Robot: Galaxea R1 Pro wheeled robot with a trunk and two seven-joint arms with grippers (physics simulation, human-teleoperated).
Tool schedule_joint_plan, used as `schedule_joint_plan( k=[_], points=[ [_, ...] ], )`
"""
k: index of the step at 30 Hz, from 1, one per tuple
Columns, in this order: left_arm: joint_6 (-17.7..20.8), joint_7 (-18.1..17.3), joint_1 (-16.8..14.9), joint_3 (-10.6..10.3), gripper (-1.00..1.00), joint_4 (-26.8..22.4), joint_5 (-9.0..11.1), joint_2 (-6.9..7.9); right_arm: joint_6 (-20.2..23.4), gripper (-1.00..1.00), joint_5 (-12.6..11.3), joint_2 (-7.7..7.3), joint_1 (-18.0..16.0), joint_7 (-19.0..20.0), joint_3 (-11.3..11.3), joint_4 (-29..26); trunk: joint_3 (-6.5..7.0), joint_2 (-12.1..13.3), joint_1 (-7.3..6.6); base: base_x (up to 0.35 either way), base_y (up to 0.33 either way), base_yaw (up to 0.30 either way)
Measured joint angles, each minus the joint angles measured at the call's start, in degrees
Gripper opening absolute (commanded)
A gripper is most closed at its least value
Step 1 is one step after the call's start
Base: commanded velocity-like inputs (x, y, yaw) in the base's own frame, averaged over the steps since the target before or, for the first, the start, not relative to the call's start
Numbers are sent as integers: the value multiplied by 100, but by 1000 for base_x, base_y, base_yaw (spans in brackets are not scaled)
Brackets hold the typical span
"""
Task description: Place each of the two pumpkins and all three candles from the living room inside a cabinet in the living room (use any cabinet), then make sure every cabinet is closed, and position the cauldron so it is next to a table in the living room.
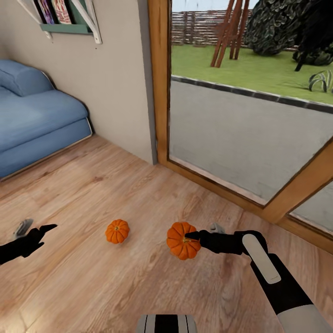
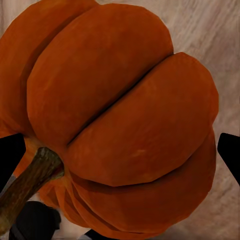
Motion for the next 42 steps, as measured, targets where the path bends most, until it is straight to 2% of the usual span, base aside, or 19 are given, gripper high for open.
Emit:
schedule_joint_plan(
  k=[3, 6, 8, 9, 10, 11, 13, 28, 31, 33, 35, 42],
  points=[
    [-56, -512, -46, 0, 100, 53, -221, -13, 0, -100, -16, 0, 0, 2, 2, 0, 0, 0, 0, 0, 0, 256],
    [-192, -845, -125, -56, 100, 58, -313, -22, 0, -100, -92, 0, 0, 5, 3, -3, 0, 0, 0, 0, 0, 142],
    [-241, -1238, -154, -296, 100, 70, -347, -22, 0, -100, -109, 0, 1, 7, 1, -5, 0, 0, 0, 0, 0, 62],
    [-263, -1517, -164, -511, 100, 76, -359, -23, 0, -100, -106, -1, 1, 7, -2, -4, 0, 0, 0, 0, 0, 39],
    [-273, -1641, -169, -617, 100, 78, -365, -23, 0, -100, -109, -1, 1, 7, -3, -6, 0, 0, 0, 0, 0, 20],
    [-295, -1865, -176, -844, 100, 86, -368, -23, 0, -100, -121, -1, 1, 8, -3, -5, 0, 0, 0, 0, 0, 13],
    [-319, -2054, -182, -1015, 100, 93, -369, -23, 0, -100, -118, -1, 1, 12, -3, -8, 0, 0, 0, 0, 0, 6],
    [-325, -2489, -202, -1105, 100, 55, -378, -123, -1, -100, -121, -6, 1, 21, -3, -101, 0, 0, -1, 100, 64, 1],
    [-321, -2498, -202, -1127, 100, 34, -381, -236, -1, -100, -136, -8, 8, 23, -17, -153, 0, 0, -2, 167, 5, 0],
    [-319, -2498, -201, -1255, 100, 39, -388, -407, -1, -100, -125, -9, 14, 26, -37, -189, 0, 0, -1, 93, 2, 0],
    [-319, -2466, -201, -1392, 100, 61, -389, -490, -1, -100, -124, -14, 17, 30, -50, -204, 0, 0, -1, 43, 41, 0],
    [-318, -2420, -203, -1486, 100, 86, -387, -536, -3, -100, -117, -11, 19, 32, -50, -217, 0, 0, -2, 149, 200, 0]
  ],
)
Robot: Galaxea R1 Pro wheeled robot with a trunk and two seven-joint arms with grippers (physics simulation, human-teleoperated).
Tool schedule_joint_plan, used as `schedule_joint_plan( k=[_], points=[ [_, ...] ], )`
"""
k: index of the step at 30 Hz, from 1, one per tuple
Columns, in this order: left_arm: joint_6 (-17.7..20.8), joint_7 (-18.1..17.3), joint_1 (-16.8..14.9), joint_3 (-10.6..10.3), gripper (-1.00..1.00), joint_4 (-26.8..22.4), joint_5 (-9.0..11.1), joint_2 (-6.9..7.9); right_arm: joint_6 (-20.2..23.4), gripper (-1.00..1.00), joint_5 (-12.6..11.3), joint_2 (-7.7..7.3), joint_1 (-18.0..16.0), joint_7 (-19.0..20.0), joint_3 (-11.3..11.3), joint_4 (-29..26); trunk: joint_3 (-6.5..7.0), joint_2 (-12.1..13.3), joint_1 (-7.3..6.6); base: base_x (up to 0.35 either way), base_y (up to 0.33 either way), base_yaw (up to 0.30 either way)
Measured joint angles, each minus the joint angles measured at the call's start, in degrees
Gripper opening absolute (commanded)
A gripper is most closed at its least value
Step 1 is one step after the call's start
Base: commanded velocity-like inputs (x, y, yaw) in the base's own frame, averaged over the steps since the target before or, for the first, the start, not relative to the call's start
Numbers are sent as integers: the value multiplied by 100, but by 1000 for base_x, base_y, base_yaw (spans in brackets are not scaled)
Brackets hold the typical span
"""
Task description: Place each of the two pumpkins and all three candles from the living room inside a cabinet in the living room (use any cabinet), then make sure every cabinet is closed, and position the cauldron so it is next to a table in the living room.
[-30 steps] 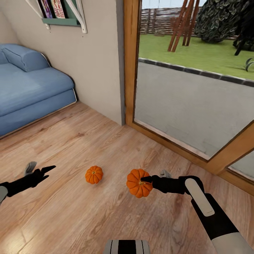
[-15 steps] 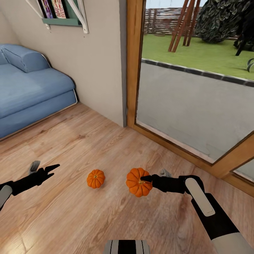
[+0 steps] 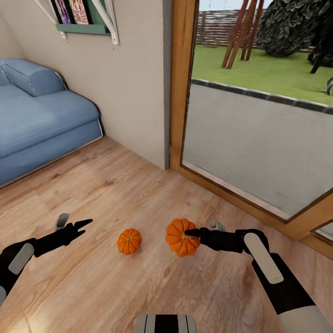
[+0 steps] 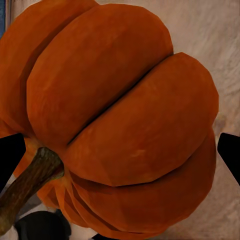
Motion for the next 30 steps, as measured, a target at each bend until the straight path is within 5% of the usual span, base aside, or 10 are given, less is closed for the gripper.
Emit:
schedule_joint_plan(
  k=[10, 17, 30],
  points=[
    [2, 7, 0, -7, 100, -1, 3, -15, 2, -100, -52, 3, 6, 27, -14, -190, 0, 0, 2, 136, 108, 0],
    [0, 0, 0, -5, 100, -19, 2, -21, 0, -100, -1091, -49, 32, -30, -35, -746, 0, 0, 2, 7, -13, 0],
    [1, 6, 0, -12, 100, -63, 0, -31, 3, -100, -1286, -28, 73, -32, -35, -1074, 0, 0, 1, 34, 1, 0]
  ],
)
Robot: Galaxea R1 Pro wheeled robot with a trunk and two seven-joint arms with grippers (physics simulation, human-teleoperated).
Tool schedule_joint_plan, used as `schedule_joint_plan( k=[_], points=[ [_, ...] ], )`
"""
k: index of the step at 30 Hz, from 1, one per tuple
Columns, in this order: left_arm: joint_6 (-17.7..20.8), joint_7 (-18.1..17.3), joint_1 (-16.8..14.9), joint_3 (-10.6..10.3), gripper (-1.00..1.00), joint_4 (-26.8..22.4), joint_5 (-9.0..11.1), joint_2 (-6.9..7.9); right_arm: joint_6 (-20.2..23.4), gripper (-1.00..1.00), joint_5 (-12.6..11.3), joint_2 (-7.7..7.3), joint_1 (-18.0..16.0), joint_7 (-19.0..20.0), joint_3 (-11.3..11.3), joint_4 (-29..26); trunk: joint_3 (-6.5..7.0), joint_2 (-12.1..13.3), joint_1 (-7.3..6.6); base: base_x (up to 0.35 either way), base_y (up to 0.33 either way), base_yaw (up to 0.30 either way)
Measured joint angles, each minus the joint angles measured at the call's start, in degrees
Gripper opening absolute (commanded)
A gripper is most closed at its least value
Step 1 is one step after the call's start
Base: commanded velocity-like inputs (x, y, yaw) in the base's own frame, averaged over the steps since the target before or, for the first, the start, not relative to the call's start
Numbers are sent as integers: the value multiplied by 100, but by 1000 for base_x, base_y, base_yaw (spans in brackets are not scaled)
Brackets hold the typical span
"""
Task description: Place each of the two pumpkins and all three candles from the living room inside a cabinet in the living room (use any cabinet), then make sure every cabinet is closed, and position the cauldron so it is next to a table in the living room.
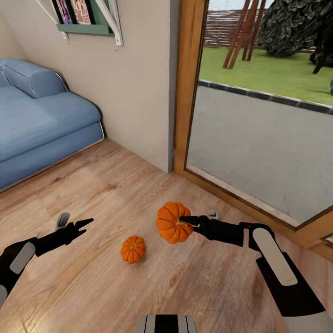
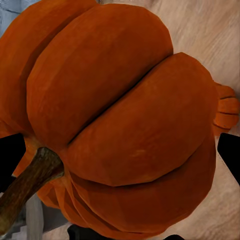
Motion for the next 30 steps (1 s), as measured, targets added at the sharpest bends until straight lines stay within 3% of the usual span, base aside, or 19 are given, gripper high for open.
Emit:
schedule_joint_plan(
  k=[6, 10, 14, 17, 25, 28, 30],
  points=[
    [38, -28, -67, -68, 100, 19, 8, -6, -1, -100, 22, -4, 5, 0, -5, -11, 0, 0, -1, 234, 89, 0],
    [51, -129, -151, -337, 100, 48, 10, -17, 0, -100, 2, -6, 6, 0, -6, -14, 0, 0, 1, 74, 42, 0],
    [48, -50, -171, -490, 100, 57, -3, -232, 0, -100, 0, -4, 6, 0, -5, -14, 0, 0, 1, 14, 8, 0],
    [51, 9, -175, -514, 100, 56, -5, -295, 0, -100, -2, 0, 6, 0, -3, -14, 0, 0, 1, 4, 2, 0],
    [23, 102, -176, -529, 100, 76, -2, -327, 0, -100, 16, -9, 6, 0, -6, -14, -177, -10, 22, 0, 0, 0],
    [-145, 417, -171, -594, 100, 133, -9, -345, 0, -100, 14, -15, 6, 0, -6, -14, -243, -14, 30, 0, 0, 0],
    [-365, 583, -173, -653, 100, 359, -26, -437, 0, -100, 8, -19, 6, 0, -8, -14, -288, -17, 35, 0, 0, 0]
  ],
)
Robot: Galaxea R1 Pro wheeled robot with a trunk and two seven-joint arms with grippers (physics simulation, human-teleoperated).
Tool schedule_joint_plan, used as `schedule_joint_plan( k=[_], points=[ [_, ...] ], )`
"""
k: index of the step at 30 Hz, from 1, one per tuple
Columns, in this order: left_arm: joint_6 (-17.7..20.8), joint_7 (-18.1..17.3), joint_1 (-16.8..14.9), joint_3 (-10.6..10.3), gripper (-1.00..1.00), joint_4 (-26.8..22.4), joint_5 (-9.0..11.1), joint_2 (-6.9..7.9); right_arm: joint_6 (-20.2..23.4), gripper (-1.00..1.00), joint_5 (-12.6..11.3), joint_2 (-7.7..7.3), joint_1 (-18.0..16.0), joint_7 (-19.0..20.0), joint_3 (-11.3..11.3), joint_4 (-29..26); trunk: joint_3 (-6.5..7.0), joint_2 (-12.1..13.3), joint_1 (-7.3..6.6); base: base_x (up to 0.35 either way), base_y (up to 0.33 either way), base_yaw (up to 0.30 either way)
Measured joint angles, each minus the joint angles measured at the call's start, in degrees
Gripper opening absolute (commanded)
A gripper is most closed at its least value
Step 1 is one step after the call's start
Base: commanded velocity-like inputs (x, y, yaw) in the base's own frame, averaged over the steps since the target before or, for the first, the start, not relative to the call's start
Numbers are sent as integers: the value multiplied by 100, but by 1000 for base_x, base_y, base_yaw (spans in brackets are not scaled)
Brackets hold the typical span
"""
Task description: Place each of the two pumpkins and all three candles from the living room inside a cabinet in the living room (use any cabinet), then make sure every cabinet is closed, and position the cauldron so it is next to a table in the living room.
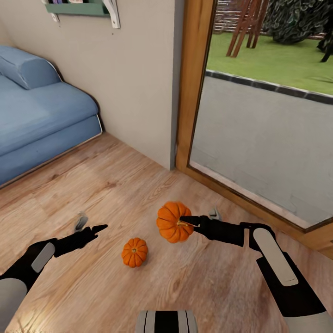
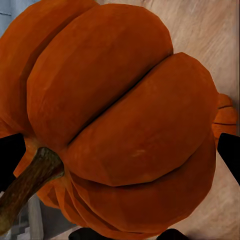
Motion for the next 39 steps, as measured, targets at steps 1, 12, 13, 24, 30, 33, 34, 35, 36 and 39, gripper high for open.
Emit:
schedule_joint_plan(
  k=[1, 12, 13, 24, 30, 33, 34, 35, 36, 39],
  points=[
    [-50, 25, -1, -28, 100, 79, -1, -41, 0, -100, 3, -3, 0, 0, 0, 0, -22, -1, 2, 0, 0, 0],
    [-421, 66, 5, -352, 100, 540, -4, -370, 0, -100, 4, 6, 0, 0, -4, 0, -266, -16, 31, 0, 0, 0],
    [-413, 59, 5, -352, 100, 541, -2, -369, 0, -100, 10, 5, 0, 0, -4, 0, -288, -18, 33, 0, 0, 0],
    [-367, 31, 1, -311, 100, 543, 6, -329, 0, -100, 14, 15, 8, 0, -54, 0, -468, -32, 61, 0, 0, -25],
    [-371, 31, 2, -310, 100, 543, 11, -327, 0, -100, 22, 23, 9, 0, -67, 0, -594, -40, 77, 0, 0, -2],
    [-382, 32, 4, -312, 100, 543, 11, -329, 0, -100, 17, 27, 9, 0, -68, 0, -659, -44, 85, 0, 0, 0],
    [-398, 35, 3, -316, 100, 544, 11, -331, 0, -100, 18, 28, 10, 0, -68, 0, -682, -46, 87, 0, 0, 0],
    [-413, 36, 2, -323, 100, 544, 11, -333, 0, -100, 23, 32, 13, 0, -68, 0, -704, -47, 90, 0, 0, 0],
    [-421, 37, 3, -328, 100, 544, 11, -334, 0, -100, 24, 33, 14, 0, -68, 0, -726, -48, 92, 0, 0, 0],
    [-443, 34, 4, -344, 100, 543, 5, -343, 0, -100, 26, 37, 16, 0, -68, 0, -792, -52, 100, 0, 0, 0]
  ],
)
